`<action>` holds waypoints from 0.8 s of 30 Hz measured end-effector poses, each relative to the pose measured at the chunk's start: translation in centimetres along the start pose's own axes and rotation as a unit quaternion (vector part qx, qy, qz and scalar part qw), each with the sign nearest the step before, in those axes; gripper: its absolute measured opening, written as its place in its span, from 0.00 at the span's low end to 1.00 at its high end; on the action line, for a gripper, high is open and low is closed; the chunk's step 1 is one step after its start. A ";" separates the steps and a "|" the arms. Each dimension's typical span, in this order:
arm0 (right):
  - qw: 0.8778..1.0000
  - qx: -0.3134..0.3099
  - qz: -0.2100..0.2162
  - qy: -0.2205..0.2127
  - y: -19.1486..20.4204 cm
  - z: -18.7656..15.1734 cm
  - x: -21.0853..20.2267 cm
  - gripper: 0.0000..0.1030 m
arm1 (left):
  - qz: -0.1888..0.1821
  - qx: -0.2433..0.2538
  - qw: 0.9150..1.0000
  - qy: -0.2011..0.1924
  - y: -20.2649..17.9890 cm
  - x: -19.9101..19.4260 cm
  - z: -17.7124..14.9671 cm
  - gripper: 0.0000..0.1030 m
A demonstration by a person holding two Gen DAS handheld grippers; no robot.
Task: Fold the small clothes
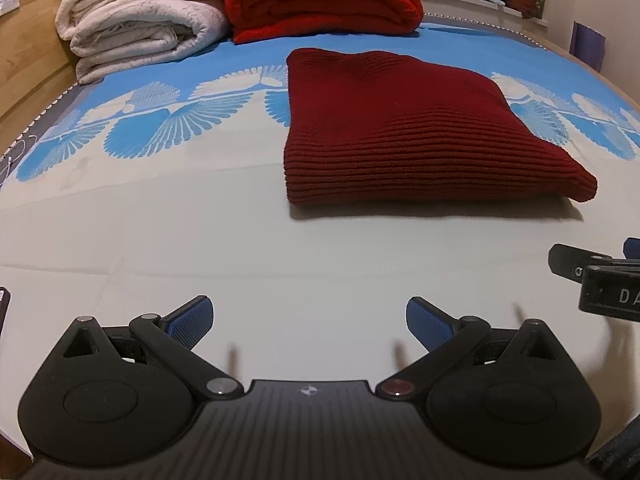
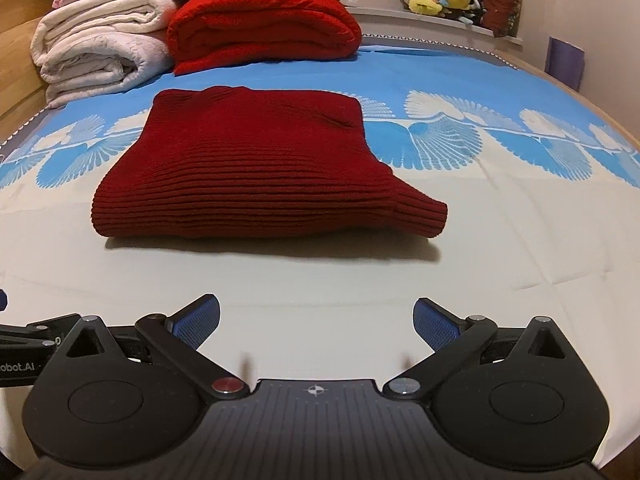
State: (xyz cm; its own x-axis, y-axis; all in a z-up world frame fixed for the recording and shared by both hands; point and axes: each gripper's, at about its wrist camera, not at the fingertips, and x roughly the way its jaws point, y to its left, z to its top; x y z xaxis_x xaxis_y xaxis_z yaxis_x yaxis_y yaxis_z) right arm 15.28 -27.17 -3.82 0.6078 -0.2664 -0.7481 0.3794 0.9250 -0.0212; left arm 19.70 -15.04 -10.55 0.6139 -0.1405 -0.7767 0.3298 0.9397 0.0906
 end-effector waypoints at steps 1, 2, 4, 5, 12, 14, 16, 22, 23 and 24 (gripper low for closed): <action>1.000 -0.001 -0.001 0.000 0.0 0.0 0.0 0.99 | -0.002 0.001 1.000 0.000 -0.1 0.0 0.0 1.00; 1.000 0.000 -0.001 0.000 0.0 0.0 0.0 0.99 | -0.002 0.002 1.000 -0.001 -0.1 0.0 0.0 1.00; 1.000 0.004 -0.001 0.001 -0.1 0.0 0.0 0.99 | -0.003 0.002 1.000 0.000 -0.2 0.1 0.1 1.00; 1.000 0.005 -0.002 0.002 -0.1 0.0 0.0 0.99 | -0.003 0.002 1.000 0.000 -0.3 0.1 0.1 1.00; 1.000 0.002 -0.001 0.001 -0.1 0.0 0.0 0.99 | 0.000 0.004 1.000 0.000 -0.5 0.2 0.0 1.00; 1.000 0.003 -0.001 0.001 -0.1 0.0 0.0 0.99 | 0.000 0.004 1.000 0.001 -0.4 0.2 0.0 1.00; 1.000 0.003 0.000 0.001 -0.1 0.0 0.0 0.99 | 0.000 0.003 1.000 0.002 -0.4 0.2 0.1 1.00; 1.000 0.001 0.000 0.001 0.0 0.0 -0.1 0.99 | 0.001 0.006 1.000 -0.002 -0.3 0.1 0.0 1.00; 1.000 0.001 0.000 0.001 0.0 0.0 -0.1 0.99 | 0.000 0.006 1.000 -0.001 -0.2 0.1 0.0 1.00; 1.000 0.001 0.000 0.001 0.0 0.0 -0.1 0.99 | 0.000 0.006 1.000 -0.002 -0.2 0.1 0.0 1.00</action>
State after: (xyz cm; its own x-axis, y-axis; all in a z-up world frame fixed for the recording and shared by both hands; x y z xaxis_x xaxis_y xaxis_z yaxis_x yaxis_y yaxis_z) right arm 15.21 -27.18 -3.79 0.6066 -0.2656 -0.7493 0.3807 0.9245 -0.0194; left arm 19.69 -15.27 -10.69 0.6163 -0.1415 -0.7747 0.3379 0.9361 0.0978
